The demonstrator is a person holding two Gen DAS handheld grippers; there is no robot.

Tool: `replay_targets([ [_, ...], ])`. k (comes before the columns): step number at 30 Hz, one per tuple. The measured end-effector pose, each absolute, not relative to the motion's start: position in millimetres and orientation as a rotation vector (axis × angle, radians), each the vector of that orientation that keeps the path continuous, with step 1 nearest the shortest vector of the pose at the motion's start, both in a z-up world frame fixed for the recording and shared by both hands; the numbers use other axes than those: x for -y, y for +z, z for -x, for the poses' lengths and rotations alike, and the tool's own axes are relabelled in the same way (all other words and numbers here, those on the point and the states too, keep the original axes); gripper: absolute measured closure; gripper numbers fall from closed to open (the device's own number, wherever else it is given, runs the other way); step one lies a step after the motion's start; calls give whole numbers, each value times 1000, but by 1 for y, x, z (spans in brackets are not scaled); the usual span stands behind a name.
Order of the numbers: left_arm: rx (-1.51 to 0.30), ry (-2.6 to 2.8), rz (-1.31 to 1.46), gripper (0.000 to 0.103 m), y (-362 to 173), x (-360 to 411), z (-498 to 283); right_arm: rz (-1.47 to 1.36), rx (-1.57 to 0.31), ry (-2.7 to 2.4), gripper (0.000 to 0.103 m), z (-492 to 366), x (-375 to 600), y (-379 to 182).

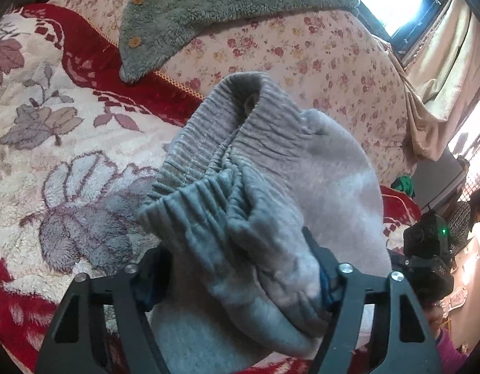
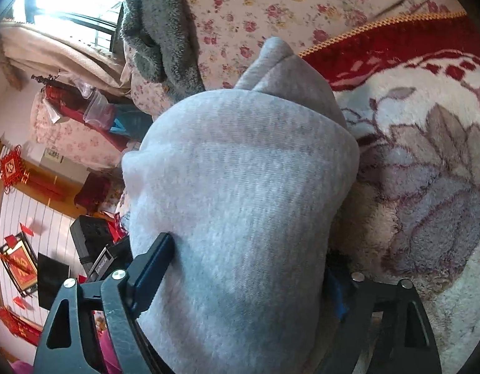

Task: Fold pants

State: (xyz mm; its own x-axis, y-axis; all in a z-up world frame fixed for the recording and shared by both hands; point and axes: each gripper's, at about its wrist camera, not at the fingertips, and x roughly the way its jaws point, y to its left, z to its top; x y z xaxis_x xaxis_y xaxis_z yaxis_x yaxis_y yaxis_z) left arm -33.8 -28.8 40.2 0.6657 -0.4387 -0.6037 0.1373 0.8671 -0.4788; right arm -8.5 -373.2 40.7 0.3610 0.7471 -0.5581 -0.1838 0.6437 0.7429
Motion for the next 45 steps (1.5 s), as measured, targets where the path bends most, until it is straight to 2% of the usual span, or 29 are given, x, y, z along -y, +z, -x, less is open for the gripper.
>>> replay_targets([
  [13,-732,-390,408,35,78,67,42,-625,-958,636,18,22,405,80],
  [25,-720,-489,364,35,99,146,40,-631,-894,550,18,52,478,108],
  [33,-744,-518,349,35,94,194,41,-629,-884,506,18,70,530,111],
  [45,-787,-493,303,35,67,235,50,-653,-914,475,18,81,572,81],
])
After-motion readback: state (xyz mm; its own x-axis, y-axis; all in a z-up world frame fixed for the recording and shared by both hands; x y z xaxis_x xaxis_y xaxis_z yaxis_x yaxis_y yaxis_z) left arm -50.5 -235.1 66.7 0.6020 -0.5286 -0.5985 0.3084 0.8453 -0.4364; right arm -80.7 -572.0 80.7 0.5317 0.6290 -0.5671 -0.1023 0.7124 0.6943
